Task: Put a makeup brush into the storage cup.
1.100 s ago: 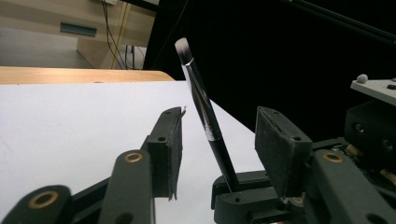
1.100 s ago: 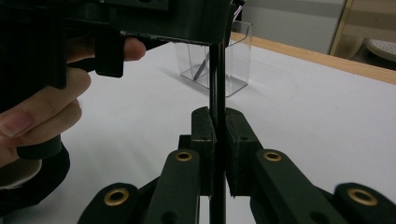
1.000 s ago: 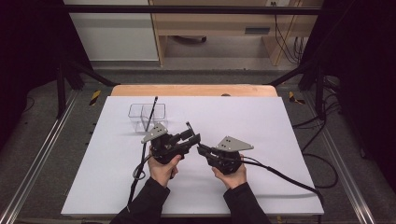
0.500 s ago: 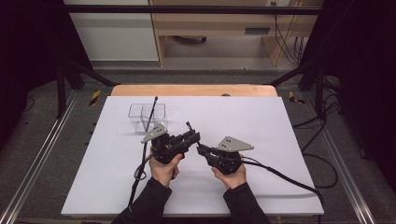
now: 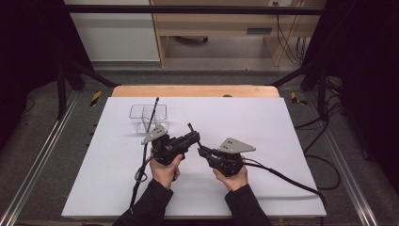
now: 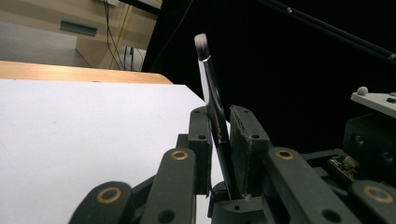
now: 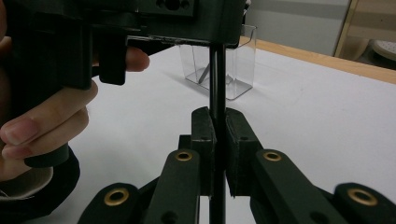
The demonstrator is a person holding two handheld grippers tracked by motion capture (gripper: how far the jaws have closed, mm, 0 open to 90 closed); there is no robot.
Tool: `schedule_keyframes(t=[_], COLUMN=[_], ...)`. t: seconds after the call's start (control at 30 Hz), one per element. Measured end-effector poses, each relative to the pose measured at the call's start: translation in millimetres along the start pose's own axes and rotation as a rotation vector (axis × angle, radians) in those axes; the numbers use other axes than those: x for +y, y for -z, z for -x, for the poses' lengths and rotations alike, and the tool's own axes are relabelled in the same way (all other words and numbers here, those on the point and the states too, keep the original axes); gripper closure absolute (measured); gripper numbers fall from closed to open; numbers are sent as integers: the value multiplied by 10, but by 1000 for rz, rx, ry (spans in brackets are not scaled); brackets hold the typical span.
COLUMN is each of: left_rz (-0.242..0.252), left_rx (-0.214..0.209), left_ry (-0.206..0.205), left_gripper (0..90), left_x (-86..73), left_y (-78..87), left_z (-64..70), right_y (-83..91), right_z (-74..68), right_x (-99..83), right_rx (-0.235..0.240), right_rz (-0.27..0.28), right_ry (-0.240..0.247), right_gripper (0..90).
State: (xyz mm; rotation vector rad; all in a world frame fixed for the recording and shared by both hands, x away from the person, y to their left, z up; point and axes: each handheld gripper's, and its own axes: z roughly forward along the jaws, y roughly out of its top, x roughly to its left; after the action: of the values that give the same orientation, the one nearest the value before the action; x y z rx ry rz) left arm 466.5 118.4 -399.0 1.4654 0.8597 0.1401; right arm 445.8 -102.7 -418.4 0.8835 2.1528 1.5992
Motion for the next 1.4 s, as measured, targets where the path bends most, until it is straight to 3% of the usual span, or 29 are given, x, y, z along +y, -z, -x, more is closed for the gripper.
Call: schedule_keyframes(t=[0.47,0.97,1.4], left_rz=[0,-2,-8], left_rx=[-22,-33,14], left_ry=[-12,-58,-128], left_gripper=[820,834,835], left_x=[-10,-7,87], left_y=[2,14,131], left_z=[32,71,31], right_y=[-16,-19,42], right_z=[0,2,14], right_x=[-11,-11,36], right_rx=[7,9,-29], right_rz=[-9,-15,-12], right_ry=[1,0,-10], right_gripper=[839,824,549])
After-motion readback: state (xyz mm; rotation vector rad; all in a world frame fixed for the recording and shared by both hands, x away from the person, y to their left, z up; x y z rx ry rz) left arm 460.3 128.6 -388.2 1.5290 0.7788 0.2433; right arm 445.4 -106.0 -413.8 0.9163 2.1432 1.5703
